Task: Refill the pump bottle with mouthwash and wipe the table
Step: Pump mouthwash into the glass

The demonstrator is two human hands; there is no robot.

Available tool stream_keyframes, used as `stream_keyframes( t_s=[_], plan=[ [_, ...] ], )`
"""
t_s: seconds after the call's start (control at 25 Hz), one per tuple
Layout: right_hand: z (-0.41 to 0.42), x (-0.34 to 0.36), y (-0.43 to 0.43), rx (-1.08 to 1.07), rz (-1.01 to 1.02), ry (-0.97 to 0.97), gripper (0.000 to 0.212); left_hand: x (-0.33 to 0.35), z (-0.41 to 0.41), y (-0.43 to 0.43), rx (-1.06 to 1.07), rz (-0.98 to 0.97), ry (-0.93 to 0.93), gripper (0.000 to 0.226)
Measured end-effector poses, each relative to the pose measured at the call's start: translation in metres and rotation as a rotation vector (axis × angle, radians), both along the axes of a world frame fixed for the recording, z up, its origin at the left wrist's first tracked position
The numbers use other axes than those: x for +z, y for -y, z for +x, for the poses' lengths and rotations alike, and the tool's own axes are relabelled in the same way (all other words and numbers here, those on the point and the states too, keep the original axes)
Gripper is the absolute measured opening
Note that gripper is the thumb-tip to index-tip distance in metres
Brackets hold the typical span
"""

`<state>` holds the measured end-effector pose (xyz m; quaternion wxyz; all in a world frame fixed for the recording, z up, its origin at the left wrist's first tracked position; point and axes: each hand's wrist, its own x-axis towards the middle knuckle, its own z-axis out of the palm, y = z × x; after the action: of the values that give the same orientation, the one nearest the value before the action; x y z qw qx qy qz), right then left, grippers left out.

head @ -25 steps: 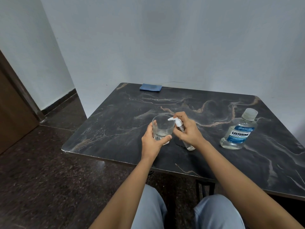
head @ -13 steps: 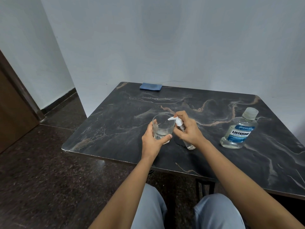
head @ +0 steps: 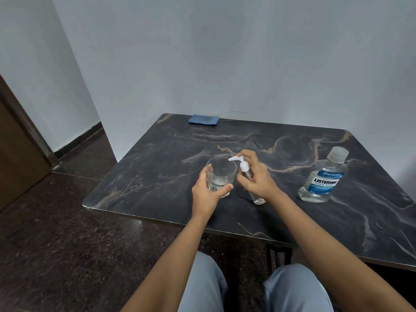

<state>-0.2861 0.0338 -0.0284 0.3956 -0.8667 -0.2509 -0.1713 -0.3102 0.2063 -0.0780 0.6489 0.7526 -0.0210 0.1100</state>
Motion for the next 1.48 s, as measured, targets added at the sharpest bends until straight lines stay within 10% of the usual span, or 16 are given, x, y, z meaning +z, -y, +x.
stream_keyframes(
  t_s=[1.48],
  plan=[
    [-0.024, -0.003, 0.032, -0.183, -0.003, -0.111, 0.061, 0.018, -0.006, 0.002, 0.089, 0.251, -0.071, 0.088]
  ],
)
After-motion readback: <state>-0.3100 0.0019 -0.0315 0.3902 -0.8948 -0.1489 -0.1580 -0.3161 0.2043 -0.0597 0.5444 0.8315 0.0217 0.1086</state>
